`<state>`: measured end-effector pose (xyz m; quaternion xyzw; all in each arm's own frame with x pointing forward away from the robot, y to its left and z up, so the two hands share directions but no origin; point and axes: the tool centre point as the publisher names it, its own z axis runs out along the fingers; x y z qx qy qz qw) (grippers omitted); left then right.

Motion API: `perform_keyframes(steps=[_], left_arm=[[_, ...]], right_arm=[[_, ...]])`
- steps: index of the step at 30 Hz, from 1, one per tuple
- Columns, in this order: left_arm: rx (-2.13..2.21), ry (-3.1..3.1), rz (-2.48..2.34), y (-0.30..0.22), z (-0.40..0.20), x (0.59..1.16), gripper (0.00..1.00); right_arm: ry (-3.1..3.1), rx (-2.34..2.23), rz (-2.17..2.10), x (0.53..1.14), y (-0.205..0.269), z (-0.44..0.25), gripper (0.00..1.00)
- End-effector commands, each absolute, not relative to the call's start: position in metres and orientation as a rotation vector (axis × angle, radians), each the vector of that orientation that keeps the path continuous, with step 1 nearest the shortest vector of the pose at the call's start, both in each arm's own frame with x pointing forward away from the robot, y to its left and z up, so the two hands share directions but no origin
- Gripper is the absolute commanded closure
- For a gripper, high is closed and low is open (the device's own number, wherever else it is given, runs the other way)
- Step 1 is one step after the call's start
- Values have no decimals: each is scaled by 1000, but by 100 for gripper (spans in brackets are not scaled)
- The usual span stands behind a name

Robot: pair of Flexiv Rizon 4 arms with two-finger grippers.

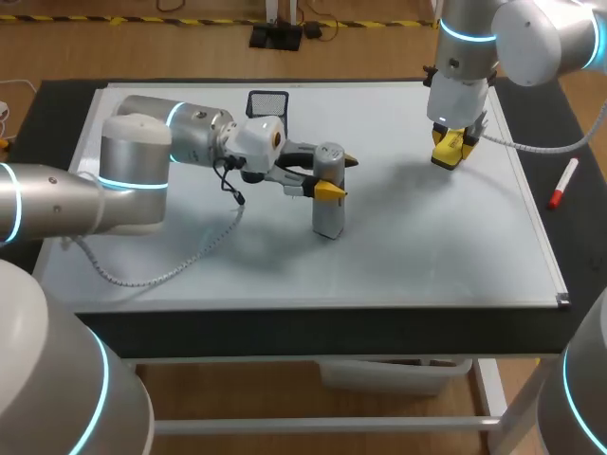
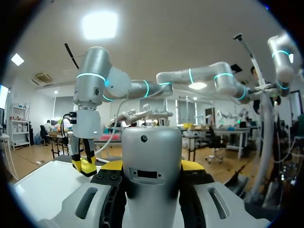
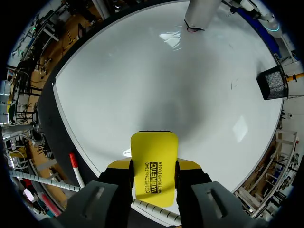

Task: Pick up the inspection probe, press it on each red-marked spot on the whiteboard one by one, put down the probe, pick up the eraser, and wipe off all the red marks.

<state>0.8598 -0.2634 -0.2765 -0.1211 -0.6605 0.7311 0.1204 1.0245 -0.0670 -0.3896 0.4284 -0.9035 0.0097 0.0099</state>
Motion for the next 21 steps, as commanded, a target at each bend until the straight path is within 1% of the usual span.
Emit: perform_keyframes(steps=[1,21], left_arm=[[-361,-1922,2141,-266,-279,861,100],[-348,-1926,2136,-269,-283,866,100]], right_arm=[[-2819,1340,35,1024,-68,-389,100],[-2819,1340,35,1024,-68,-389,100]])
